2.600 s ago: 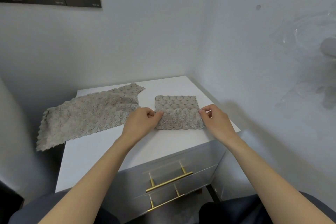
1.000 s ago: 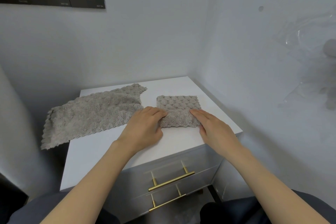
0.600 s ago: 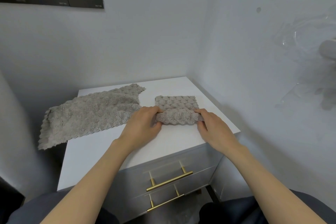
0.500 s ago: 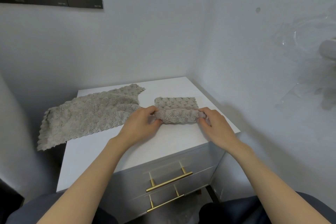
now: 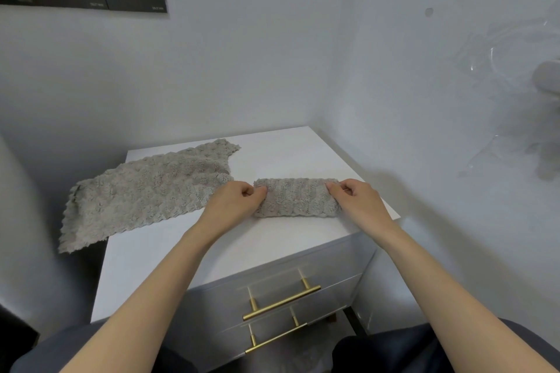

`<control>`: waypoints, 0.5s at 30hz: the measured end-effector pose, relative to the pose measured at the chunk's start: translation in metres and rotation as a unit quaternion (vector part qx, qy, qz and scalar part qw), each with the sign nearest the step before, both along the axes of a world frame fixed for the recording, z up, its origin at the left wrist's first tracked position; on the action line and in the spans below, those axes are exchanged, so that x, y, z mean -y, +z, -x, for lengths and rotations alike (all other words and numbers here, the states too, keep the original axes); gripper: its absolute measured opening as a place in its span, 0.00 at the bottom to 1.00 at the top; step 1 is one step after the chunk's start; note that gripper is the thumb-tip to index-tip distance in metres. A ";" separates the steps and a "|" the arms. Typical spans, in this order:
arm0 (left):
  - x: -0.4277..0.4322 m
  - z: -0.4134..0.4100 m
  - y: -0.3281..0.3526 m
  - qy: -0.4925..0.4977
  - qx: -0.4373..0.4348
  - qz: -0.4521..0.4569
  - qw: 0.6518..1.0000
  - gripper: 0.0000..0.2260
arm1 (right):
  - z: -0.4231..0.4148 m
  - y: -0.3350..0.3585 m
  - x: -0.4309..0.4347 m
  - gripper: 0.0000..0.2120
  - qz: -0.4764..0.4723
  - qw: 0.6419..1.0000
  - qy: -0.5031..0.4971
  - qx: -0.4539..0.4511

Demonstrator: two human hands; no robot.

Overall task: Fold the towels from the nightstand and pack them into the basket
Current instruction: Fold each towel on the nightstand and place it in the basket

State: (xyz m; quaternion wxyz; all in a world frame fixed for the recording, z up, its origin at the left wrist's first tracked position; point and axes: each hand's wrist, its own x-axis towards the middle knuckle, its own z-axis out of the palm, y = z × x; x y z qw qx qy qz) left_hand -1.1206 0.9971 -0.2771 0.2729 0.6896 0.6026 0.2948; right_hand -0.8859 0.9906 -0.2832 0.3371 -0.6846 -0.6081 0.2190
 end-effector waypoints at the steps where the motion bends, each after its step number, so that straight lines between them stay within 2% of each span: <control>1: -0.002 0.000 -0.001 0.007 -0.004 0.005 1.000 0.21 | 0.001 0.000 -0.001 0.13 0.007 1.000 -0.004 0.008; 5: -0.007 -0.002 -0.006 0.032 -0.025 0.021 0.999 0.24 | 0.005 -0.003 -0.001 0.14 0.009 0.996 -0.055 0.070; 9: -0.010 -0.003 -0.008 0.063 -0.044 0.020 0.997 0.14 | 0.007 -0.004 -0.002 0.16 0.013 0.991 -0.080 0.109; 12: -0.011 -0.003 -0.007 0.063 -0.055 0.048 0.995 0.19 | 0.008 -0.003 -0.004 0.18 0.045 0.989 -0.083 0.118; 15: -0.010 -0.006 -0.006 0.054 -0.081 0.049 0.994 0.13 | 0.011 0.000 -0.007 0.22 0.088 0.984 -0.075 0.139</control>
